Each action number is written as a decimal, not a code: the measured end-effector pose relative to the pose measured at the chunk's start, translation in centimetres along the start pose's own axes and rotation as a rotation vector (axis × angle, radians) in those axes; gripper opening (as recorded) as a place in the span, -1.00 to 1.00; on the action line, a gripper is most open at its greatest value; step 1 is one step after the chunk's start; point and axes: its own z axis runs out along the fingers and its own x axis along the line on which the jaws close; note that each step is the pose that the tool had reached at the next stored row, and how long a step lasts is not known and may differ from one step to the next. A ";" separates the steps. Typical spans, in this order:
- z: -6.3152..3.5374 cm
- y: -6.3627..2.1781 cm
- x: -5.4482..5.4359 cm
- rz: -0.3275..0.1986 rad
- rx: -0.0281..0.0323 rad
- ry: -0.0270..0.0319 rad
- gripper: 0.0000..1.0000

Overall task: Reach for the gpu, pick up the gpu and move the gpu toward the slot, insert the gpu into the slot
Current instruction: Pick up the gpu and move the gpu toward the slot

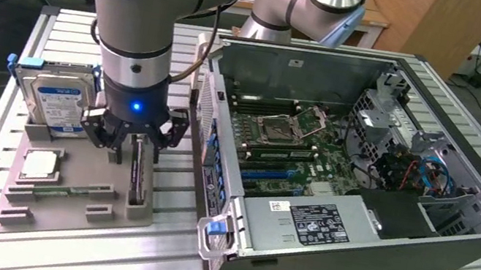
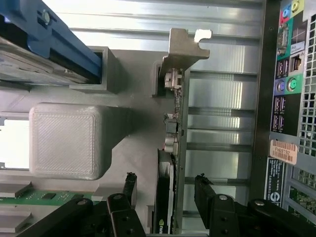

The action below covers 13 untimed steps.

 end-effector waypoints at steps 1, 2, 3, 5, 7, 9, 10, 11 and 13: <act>0.00 0.00 0.0 0.000 0.0001 0.0000 0.18; 0.00 0.00 0.0 0.000 0.0001 0.0001 0.18; 0.00 0.00 0.0 0.000 0.0001 0.0000 0.18; 0.00 0.00 0.0 0.000 0.0002 0.0000 0.18; 0.01 0.00 0.0 0.000 0.0002 0.0001 0.15; 0.01 0.00 0.0 0.000 0.0002 0.0000 0.01; 0.01 0.00 0.0 0.000 0.0002 0.0001 0.01; 0.02 0.00 0.0 0.000 0.0002 0.0000 -0.03; 0.02 0.00 0.0 0.000 0.0002 0.0000 -0.17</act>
